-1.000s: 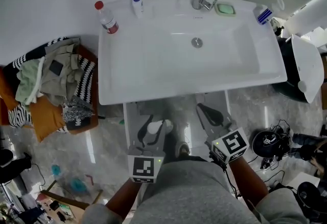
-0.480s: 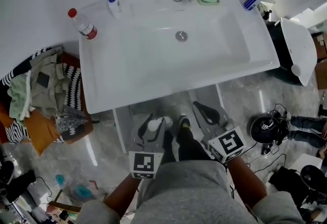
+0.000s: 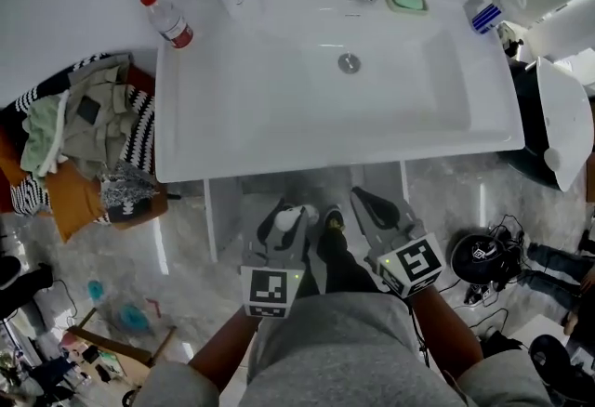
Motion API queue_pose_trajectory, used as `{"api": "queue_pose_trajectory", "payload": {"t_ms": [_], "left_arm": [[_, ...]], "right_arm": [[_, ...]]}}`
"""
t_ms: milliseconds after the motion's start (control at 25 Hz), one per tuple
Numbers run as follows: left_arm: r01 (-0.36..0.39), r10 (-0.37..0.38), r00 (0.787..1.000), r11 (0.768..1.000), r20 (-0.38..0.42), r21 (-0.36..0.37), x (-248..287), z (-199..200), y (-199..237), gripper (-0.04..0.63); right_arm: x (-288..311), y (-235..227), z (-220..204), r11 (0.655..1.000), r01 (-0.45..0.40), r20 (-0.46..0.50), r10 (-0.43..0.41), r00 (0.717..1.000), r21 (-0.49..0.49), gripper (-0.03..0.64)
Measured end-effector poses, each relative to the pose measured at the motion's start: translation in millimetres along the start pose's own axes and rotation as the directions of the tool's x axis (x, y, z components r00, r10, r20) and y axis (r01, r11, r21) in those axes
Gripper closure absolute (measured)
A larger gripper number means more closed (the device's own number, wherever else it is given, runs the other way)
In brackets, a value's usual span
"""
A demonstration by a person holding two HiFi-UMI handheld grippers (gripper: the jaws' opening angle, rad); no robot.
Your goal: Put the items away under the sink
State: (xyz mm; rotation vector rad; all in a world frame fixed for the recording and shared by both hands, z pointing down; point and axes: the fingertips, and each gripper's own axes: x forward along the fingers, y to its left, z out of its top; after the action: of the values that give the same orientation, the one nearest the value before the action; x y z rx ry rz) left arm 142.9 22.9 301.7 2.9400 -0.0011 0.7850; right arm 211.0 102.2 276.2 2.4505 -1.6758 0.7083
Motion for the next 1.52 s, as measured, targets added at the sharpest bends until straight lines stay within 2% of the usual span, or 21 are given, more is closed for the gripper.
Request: {"api": "queue_pose_trajectory", "payload": {"t_ms": [200,360,560,840,1000,1200,1520], "left_arm": [[-0.09,0.089,0.995,0.995,-0.036,-0.042,9,-31,5,0.445],[-0.191,0.184,0.978,0.979,-0.102,-0.064,21,-68,16,0.445],[-0.298,0.285,0.952,0.947,-0.114,-0.12,30,-111,44,0.445],[-0.412,0.395,0.91,0.898,-0.126,-0.156,44,-166,93,0.445],[-0.432,0.417,0.901,0.885,-0.117,-0.173,64,-193,121,0.445],[-0.45,0.436,0.893,0.873,-0.113,-0.187,86,-229,149,0.445],[-0.455,0.444,0.89,0.871,-0.102,-0.185,119,-284,183,0.445]], "right_arm": [[19,7,-20,0.996,-0.091,-0.035,0.09,0.995,-0.013,0.618],[33,17,-44,0.985,-0.17,-0.072,0.167,0.983,-0.041,0.618],[60,35,-82,0.965,-0.257,-0.129,0.25,0.96,-0.042,0.618],[102,59,-128,0.941,-0.333,-0.194,0.318,0.928,-0.052,0.618],[131,65,-154,0.942,-0.335,-0.212,0.322,0.923,-0.027,0.618],[170,73,-183,0.942,-0.333,-0.24,0.315,0.918,-0.041,0.618],[215,87,-231,0.936,-0.346,-0.284,0.316,0.905,-0.062,0.618]]}}
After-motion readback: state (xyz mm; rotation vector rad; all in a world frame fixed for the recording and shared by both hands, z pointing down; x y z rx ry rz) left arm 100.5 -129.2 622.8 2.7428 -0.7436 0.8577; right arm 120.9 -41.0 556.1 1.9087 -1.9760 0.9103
